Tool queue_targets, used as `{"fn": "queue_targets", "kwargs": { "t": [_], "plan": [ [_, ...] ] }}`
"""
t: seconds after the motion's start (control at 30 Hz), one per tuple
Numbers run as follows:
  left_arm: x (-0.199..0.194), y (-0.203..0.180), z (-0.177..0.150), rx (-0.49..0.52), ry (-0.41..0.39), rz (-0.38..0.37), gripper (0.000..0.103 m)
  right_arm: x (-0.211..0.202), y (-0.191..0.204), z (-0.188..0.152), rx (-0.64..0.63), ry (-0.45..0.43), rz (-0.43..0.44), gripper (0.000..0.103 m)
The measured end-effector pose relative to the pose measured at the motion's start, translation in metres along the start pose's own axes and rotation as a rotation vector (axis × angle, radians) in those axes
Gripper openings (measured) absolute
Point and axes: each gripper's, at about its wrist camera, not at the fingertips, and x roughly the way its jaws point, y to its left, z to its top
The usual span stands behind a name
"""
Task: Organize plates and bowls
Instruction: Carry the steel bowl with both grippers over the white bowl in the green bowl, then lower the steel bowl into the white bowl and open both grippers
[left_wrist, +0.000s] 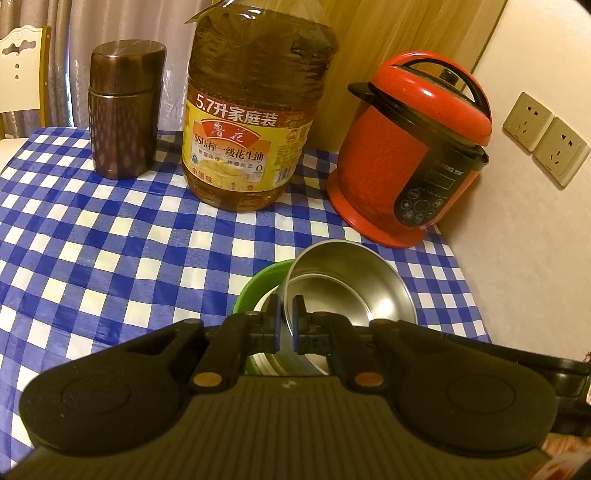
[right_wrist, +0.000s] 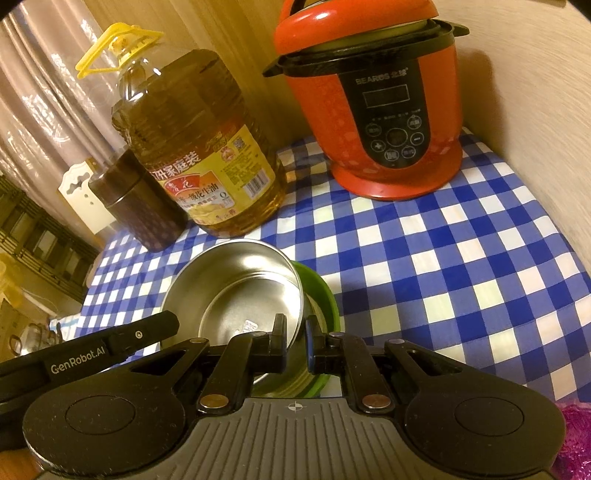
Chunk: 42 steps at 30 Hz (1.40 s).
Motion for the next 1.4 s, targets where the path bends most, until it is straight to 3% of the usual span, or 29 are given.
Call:
{"fn": "queue_targets", "kwargs": {
  "t": [0.6,0.7,0.87,1.2,1.4],
  "plan": [
    [0.012,0.007,-0.003,-0.001,0.025,0.012,0.005,0.016,-0.002,-0.005,-0.018,0.037,-0.014,0.01],
    [0.013,0.007,-0.003,0.005,0.028,0.027,0.011,0.016,-0.002,-0.005,-0.015,0.032,-0.004,0.011],
    [0.006,0.014,-0.003,-0.019,-0.005,0.025,0.015,0.007,-0.005,-0.004,0.004,-0.021,0.013,0.037],
    [-0.006,0.016,-0.002,-0.037,-0.027,0.023,0.016,-0.004,-0.018,-0.011,0.045,-0.039,-0.002,0.039],
    [-0.009,0.019,-0.007,-0.057,-0.017,0.027,0.021,-0.013,-0.022,-0.018,0.076,-0.052,-0.001,0.048]
  ]
}}
